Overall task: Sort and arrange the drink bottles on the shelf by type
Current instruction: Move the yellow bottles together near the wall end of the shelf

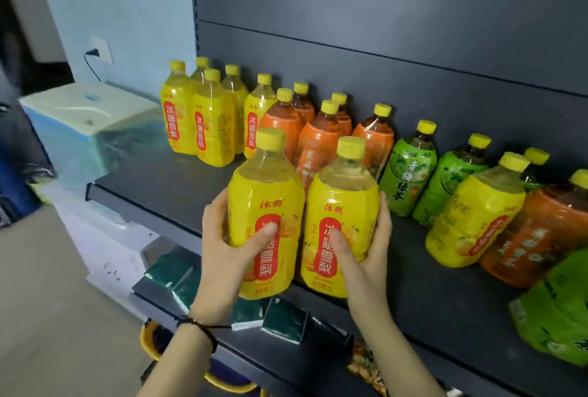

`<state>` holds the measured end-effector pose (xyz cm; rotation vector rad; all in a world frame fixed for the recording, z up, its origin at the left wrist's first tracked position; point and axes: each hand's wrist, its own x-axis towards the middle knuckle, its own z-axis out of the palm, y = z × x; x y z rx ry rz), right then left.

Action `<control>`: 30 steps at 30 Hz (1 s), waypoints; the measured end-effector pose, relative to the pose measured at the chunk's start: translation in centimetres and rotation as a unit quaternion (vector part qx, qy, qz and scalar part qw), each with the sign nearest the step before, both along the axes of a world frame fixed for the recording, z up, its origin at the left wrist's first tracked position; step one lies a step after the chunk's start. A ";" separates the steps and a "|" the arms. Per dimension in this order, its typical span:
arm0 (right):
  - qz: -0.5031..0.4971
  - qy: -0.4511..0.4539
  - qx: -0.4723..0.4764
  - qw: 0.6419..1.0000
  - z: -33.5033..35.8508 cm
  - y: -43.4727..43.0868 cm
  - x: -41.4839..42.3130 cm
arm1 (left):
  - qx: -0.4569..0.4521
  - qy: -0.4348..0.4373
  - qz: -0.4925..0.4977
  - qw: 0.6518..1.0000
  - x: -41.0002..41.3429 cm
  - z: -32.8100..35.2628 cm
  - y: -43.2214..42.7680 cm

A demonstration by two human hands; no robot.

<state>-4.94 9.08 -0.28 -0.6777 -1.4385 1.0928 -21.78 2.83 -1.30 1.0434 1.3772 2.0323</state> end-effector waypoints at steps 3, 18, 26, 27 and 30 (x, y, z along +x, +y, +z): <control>0.013 0.001 0.008 1.000 0.2 -0.5 -4.7 | -0.002 0.020 0.015 1.000 -4.8 0.1 -0.8; -0.093 0.010 0.010 0.996 -1.7 -1.0 -26.6 | -0.042 0.000 -0.095 0.995 -27.8 -0.8 1.6; -0.105 -0.019 -0.018 0.994 -1.7 3.5 -28.5 | -0.028 -0.004 -0.118 0.993 -31.7 -0.6 6.7; -0.111 -0.026 -0.021 0.993 -1.7 4.3 -28.6 | -0.026 -0.005 -0.117 0.993 -32.1 -0.7 7.5; -0.143 -0.055 -0.029 0.988 -2.0 6.8 -28.6 | -0.027 -0.002 -0.121 0.992 -33.3 -1.0 9.7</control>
